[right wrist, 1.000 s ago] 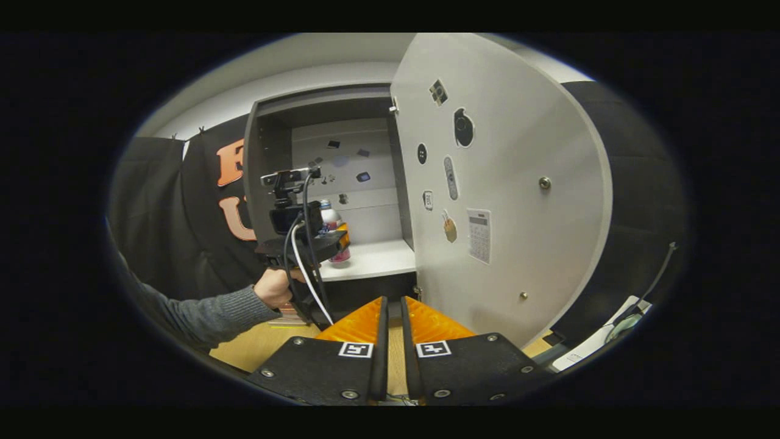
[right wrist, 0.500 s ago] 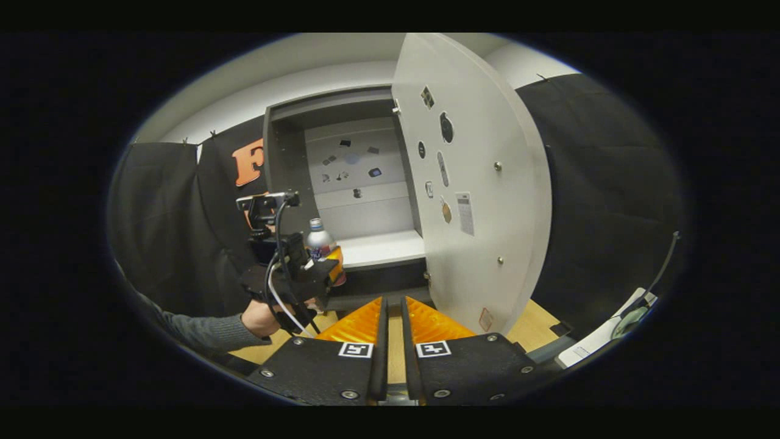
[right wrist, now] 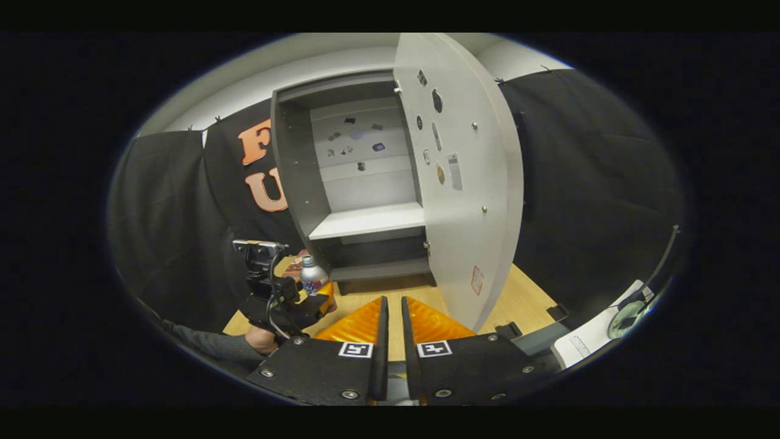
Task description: Open the cabinet door with the right hand, grasp the bottle in the cabinet with the left hand and place it on the coaster, then close the cabinet door with the right hand.
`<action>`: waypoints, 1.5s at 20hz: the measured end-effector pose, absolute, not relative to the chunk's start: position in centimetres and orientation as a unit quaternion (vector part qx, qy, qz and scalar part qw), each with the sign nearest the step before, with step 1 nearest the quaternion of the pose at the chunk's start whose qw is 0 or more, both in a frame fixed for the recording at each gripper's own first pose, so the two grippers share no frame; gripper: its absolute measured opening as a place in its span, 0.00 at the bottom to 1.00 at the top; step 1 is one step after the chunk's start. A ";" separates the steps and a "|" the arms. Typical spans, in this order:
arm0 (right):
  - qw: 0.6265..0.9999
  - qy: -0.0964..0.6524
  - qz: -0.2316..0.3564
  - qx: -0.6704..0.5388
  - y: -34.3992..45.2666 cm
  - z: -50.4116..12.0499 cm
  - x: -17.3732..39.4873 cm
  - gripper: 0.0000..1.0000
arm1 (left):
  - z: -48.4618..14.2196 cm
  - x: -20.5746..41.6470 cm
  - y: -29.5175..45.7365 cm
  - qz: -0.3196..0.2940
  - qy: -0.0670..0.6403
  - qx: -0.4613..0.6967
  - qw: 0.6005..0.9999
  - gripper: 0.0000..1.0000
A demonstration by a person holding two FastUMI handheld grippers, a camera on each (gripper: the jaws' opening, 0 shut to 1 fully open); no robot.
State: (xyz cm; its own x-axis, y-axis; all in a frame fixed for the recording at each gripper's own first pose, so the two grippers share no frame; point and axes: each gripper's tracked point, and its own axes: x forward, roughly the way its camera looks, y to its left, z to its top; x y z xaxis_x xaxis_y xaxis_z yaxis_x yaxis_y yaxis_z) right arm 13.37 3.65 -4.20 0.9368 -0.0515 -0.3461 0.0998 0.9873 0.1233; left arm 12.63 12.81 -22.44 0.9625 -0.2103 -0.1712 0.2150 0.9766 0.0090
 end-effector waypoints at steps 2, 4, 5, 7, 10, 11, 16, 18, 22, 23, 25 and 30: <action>0.979 0.187 -0.042 0.071 3.6 -4.9 12.9 0.12 | -25.4 11.7 13.8 -0.098 0.100 0.007 0.990 0.86; 0.976 0.202 -0.044 0.074 3.6 -5.7 12.6 0.12 | -27.8 11.2 14.7 -0.089 0.107 0.015 0.990 0.86; 0.974 0.209 -0.044 0.075 3.6 -6.0 12.6 0.12 | -29.0 10.8 14.6 -0.092 0.112 0.019 0.989 0.86; 0.970 0.228 -0.048 0.070 3.3 -6.7 12.4 0.12 | -31.3 10.3 14.6 -0.097 0.118 0.025 0.988 0.86; 0.967 0.242 -0.045 0.065 3.4 -7.3 12.4 0.13 | -33.3 10.2 15.2 -0.095 0.124 0.022 0.987 0.86; 0.966 0.246 -0.044 0.063 3.5 -7.5 12.4 0.13 | -33.7 10.3 15.4 -0.095 0.128 0.020 0.987 0.86; 0.962 0.262 -0.035 0.063 4.1 -8.3 12.8 0.13 | -34.7 10.0 16.7 -0.081 0.135 0.014 0.988 0.86; 0.961 0.265 -0.031 0.065 4.2 -8.5 13.2 0.13 | -34.8 9.6 16.9 -0.081 0.132 0.013 0.988 0.86; 0.961 0.268 -0.025 0.063 4.6 -8.6 13.7 0.13 | -35.2 8.2 17.4 -0.078 0.134 0.009 0.988 0.86; 0.961 0.268 -0.023 0.065 4.8 -8.5 13.8 0.13 | -35.2 7.9 17.5 -0.077 0.138 0.009 0.987 0.86; 0.960 0.270 -0.019 0.069 5.2 -8.7 13.3 0.13 | -35.3 7.3 17.6 -0.076 0.141 0.011 0.987 0.86; 0.959 0.274 -0.010 0.071 5.6 -8.8 12.7 0.13 | -36.4 7.1 18.0 -0.079 0.158 0.020 0.984 0.87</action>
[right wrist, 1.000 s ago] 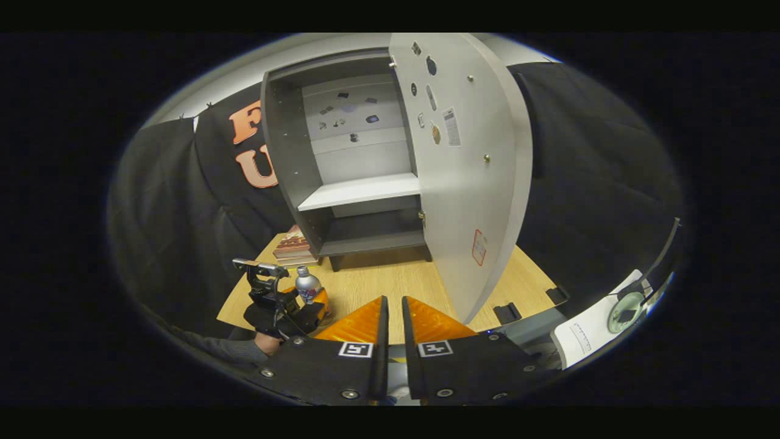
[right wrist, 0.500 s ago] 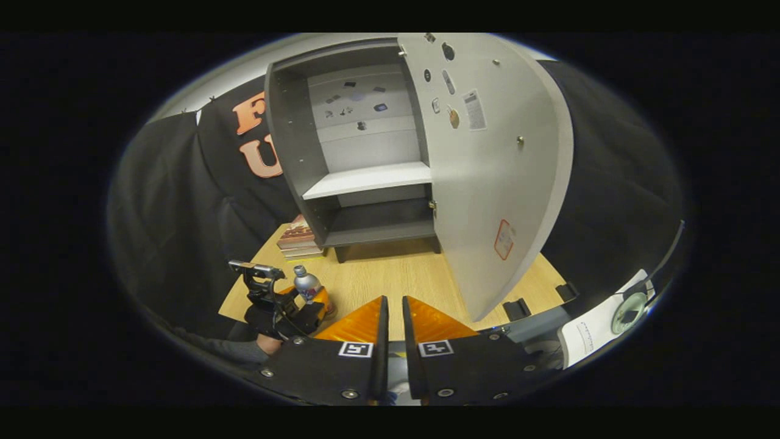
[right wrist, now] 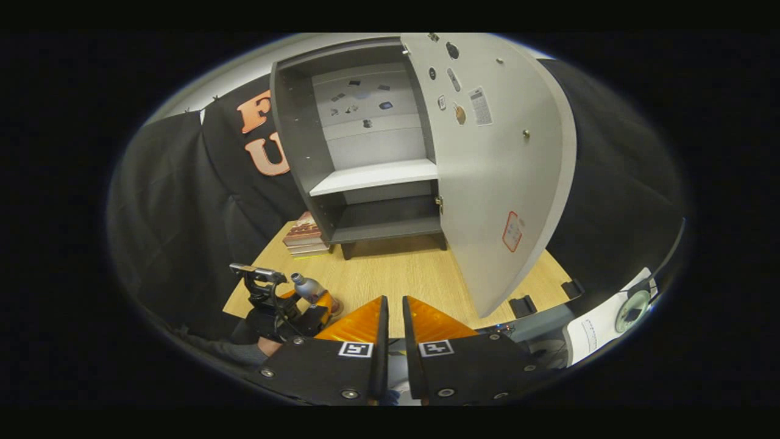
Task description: Open the cabinet door with the right hand, grasp the bottle in the cabinet with the left hand and place it on the coaster, then close the cabinet door with the right hand.
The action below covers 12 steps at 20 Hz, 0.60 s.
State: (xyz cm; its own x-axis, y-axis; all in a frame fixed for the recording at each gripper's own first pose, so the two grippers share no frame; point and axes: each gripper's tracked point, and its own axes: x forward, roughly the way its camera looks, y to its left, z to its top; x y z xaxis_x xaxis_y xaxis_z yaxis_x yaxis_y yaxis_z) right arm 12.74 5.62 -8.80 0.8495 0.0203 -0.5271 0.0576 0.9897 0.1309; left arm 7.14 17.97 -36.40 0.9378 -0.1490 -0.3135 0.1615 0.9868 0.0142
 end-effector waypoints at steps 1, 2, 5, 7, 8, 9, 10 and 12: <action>0.959 0.274 -0.008 0.069 5.6 -8.8 12.7 0.14 | -36.8 6.9 17.7 -0.085 0.165 0.017 0.982 0.89; 0.960 0.272 -0.008 0.068 5.4 -8.7 12.6 0.14 | -37.0 6.8 17.6 -0.087 0.171 0.016 0.981 0.90; 0.960 0.270 -0.008 0.074 5.2 -8.6 12.5 0.14 | -36.6 6.6 18.1 -0.076 0.168 0.023 0.983 0.92; 0.960 0.268 -0.006 0.077 5.1 -8.5 12.4 0.13 | -36.0 6.6 18.1 -0.071 0.162 0.027 0.984 0.92; 0.960 0.268 -0.005 0.078 5.1 -8.6 12.3 0.14 | -35.5 6.5 18.1 -0.069 0.157 0.029 0.985 0.92; 0.960 0.268 -0.003 0.077 5.0 -8.6 12.2 0.14 | -34.8 6.6 18.2 -0.067 0.149 0.029 0.986 0.92; 0.961 0.266 -0.002 0.077 5.0 -8.4 12.3 0.14 | -34.1 6.7 18.1 -0.068 0.142 0.025 0.987 0.92; 0.962 0.262 0.002 0.080 5.1 -8.3 12.1 0.13 | -32.4 6.8 18.2 -0.066 0.130 0.017 0.989 0.92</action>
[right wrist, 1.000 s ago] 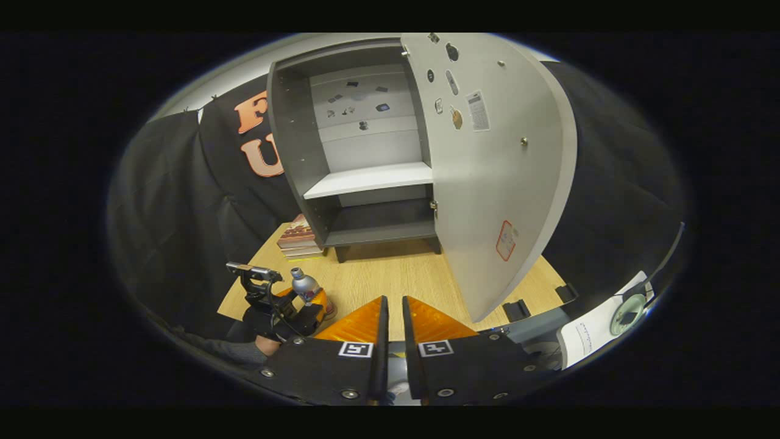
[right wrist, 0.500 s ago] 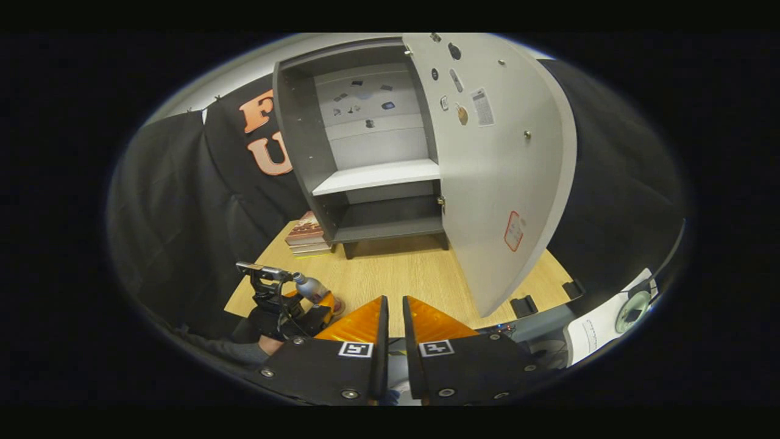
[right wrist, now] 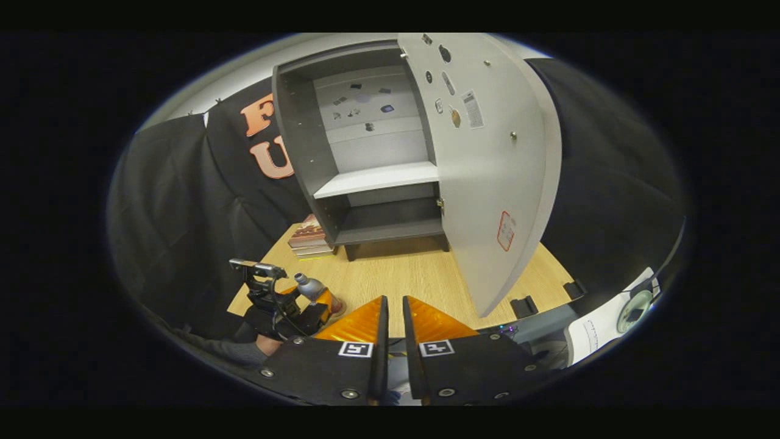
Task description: Open the cabinet door with the right hand, grasp the bottle in the cabinet with the left hand and place it on the coaster, then close the cabinet door with the right hand.
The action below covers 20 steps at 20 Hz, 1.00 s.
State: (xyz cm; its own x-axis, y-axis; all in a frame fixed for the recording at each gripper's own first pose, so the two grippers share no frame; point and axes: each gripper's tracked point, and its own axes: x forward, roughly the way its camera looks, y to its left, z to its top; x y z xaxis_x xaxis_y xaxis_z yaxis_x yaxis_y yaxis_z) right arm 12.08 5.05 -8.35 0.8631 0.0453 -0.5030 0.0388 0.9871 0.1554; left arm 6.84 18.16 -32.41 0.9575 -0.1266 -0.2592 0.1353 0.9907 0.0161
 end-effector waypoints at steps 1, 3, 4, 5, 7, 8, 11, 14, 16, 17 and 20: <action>0.962 0.259 0.004 0.082 5.1 -8.3 11.9 0.14 | -31.5 6.8 18.2 -0.065 0.125 0.014 0.990 0.92; 0.964 0.253 0.004 0.082 5.0 -8.0 11.7 0.14 | -29.8 6.8 18.2 -0.064 0.117 0.009 0.991 0.92; 0.965 0.247 0.005 0.082 4.9 -7.8 11.6 0.13 | -28.6 6.7 18.3 -0.064 0.106 0.009 0.992 0.92; 0.967 0.242 0.007 0.083 4.9 -7.5 11.4 0.14 | -27.3 6.5 18.3 -0.067 0.096 0.010 0.993 0.92; 0.970 0.226 0.009 0.087 4.7 -6.6 11.1 0.16 | -25.1 6.2 18.3 -0.075 0.081 0.015 0.994 0.92; 0.973 0.214 0.008 0.085 4.4 -5.8 10.9 0.16 | -24.1 6.0 18.4 -0.077 0.075 0.018 0.994 0.92; 0.981 0.174 -0.001 0.082 3.0 -3.3 10.8 0.20 | -20.9 5.0 18.1 -0.090 0.060 0.008 0.994 0.92; 0.987 0.136 -0.011 0.082 1.0 -0.7 10.1 0.22 | -18.4 3.9 18.2 -0.089 0.052 0.008 0.995 0.92; 0.991 0.112 -0.024 0.074 -1.0 1.1 9.6 0.25 | -17.1 3.1 17.9 -0.096 0.053 -0.002 0.994 0.92; 0.992 0.098 -0.030 0.070 -2.2 2.2 9.6 0.27 | -16.9 2.9 17.4 -0.107 0.052 -0.009 0.993 0.92; 0.994 0.074 -0.048 0.060 -5.6 3.7 9.5 0.31 | -16.1 2.2 17.3 -0.113 0.057 -0.007 0.992 0.92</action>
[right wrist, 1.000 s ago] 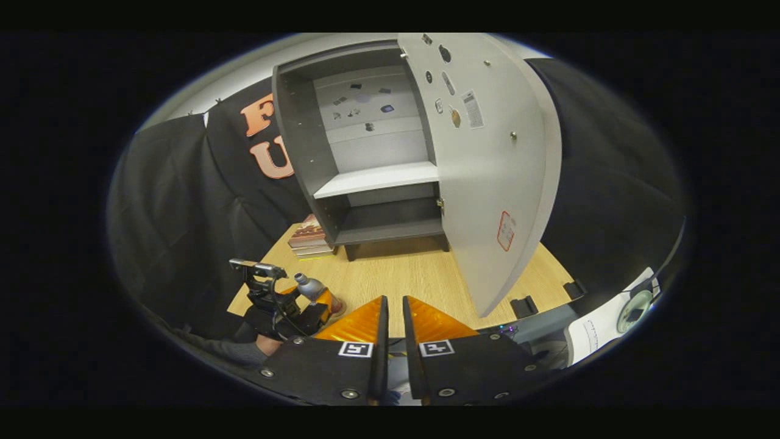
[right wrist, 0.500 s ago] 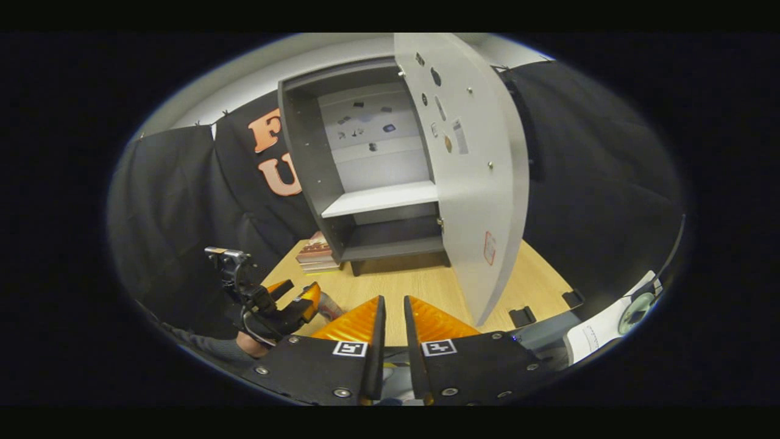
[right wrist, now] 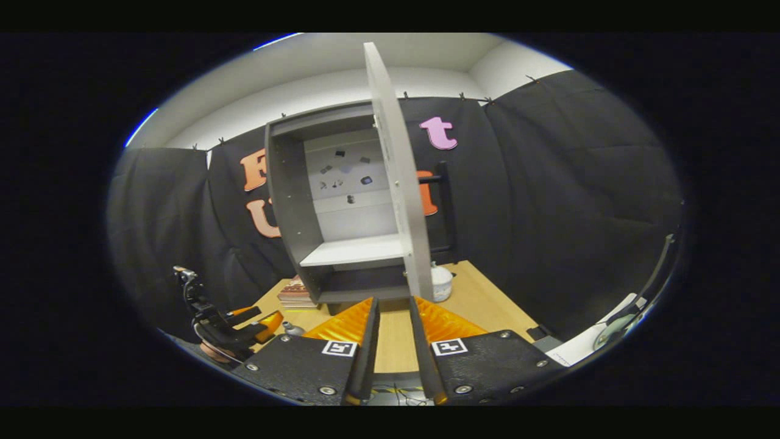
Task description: Open the cabinet door with the right hand, grasp the bottle in the cabinet with the left hand and place it on the coaster, then close the cabinet door with the right hand.
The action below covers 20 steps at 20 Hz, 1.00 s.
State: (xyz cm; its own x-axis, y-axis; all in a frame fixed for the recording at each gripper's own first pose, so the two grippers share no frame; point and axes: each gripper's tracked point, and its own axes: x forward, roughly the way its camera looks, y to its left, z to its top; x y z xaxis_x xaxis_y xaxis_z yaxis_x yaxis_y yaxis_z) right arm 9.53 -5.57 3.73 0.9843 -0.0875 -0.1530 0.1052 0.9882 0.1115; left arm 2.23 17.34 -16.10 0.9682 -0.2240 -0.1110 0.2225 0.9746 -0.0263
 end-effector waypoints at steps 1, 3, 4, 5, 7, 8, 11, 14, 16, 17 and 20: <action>0.994 0.071 -0.054 0.056 -6.6 4.1 9.8 0.34 | -15.7 2.0 17.6 -0.111 0.054 -0.004 0.992 0.92; 0.995 0.060 -0.062 0.056 -8.4 4.9 10.4 0.38 | -14.7 0.9 17.8 -0.112 0.045 -0.005 0.993 0.92; 0.995 0.058 -0.062 0.058 -9.1 5.1 11.0 0.39 | -14.4 0.8 18.4 -0.107 0.044 -0.005 0.993 0.92; 0.995 0.057 -0.063 0.058 -9.7 5.1 11.7 0.41 | -14.0 0.5 18.9 -0.103 0.043 -0.006 0.994 0.92; 0.994 0.055 -0.061 0.067 -10.7 5.2 13.1 0.46 | -13.6 0.4 19.6 -0.094 0.042 -0.009 0.995 0.92; 0.994 0.053 -0.056 0.071 -10.9 5.4 13.4 0.48 | -13.6 0.2 20.1 -0.089 0.045 -0.007 0.995 0.92; 0.995 0.050 -0.050 0.076 -11.5 5.3 14.5 0.57 | -13.4 -0.1 21.2 -0.075 0.049 0.000 0.996 0.92; 0.995 0.046 -0.047 0.074 -11.5 5.1 14.6 0.60 | -13.0 -0.3 21.7 -0.067 0.047 0.004 0.997 0.92; 0.996 0.042 -0.048 0.065 -11.2 5.1 14.6 0.61 | -13.0 -0.3 21.8 -0.066 0.048 0.005 0.997 0.92; 0.996 0.039 -0.052 0.058 -11.2 5.2 14.7 0.61 | -12.9 -0.3 21.6 -0.067 0.049 0.005 0.997 0.92; 0.997 0.033 -0.054 0.042 -10.5 5.4 14.7 0.61 | -12.8 -0.2 21.5 -0.072 0.048 0.006 0.996 0.92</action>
